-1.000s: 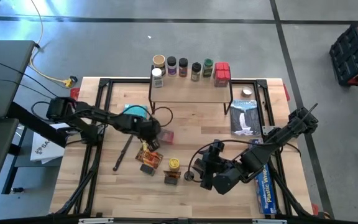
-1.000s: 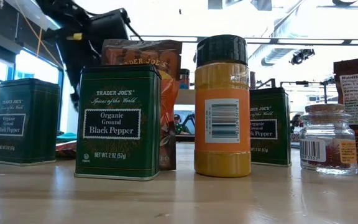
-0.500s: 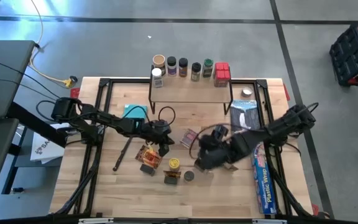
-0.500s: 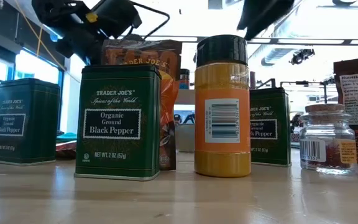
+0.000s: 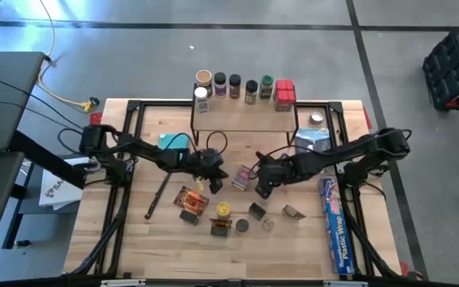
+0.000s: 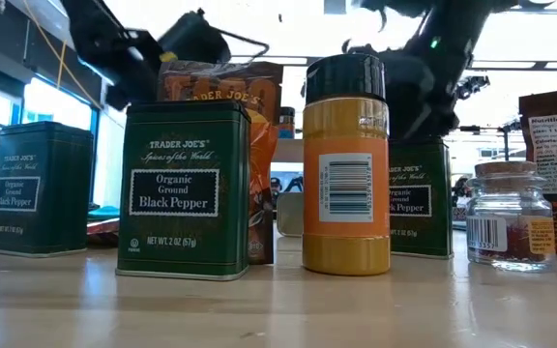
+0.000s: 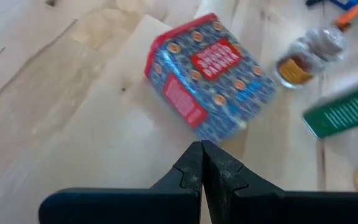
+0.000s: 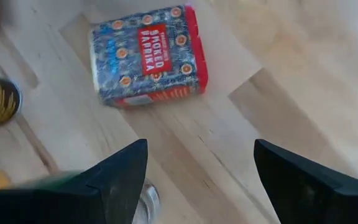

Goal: Shelf spices
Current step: Put the red seasoning can on the shelf aligned with the other red seasoning cans

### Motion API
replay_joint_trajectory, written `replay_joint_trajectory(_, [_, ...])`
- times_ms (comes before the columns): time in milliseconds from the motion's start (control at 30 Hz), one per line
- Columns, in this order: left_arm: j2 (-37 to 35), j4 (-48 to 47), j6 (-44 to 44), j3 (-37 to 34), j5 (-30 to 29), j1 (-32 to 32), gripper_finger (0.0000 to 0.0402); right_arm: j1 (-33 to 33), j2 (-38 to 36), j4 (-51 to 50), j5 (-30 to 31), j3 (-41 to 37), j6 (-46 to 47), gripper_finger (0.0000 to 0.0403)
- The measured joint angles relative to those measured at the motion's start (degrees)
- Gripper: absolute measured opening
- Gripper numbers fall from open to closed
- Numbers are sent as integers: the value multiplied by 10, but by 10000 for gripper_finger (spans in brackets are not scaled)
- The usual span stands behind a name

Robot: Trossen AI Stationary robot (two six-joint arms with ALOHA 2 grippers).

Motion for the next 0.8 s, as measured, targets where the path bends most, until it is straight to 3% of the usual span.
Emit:
replay_joint_trajectory(200, [50, 28, -8, 19, 30, 40, 0, -37, 10, 72, -30, -48, 27, 255])
replay_joint_trajectory(533, [103, 29, 13, 62, 46, 46, 0, -42, 18, 246, -54, -143, 93, 106])
replay_joint_trajectory(800, [104, 27, 28, 90, 46, 35, 0, -60, 44, 312, -34, -162, 102, 76])
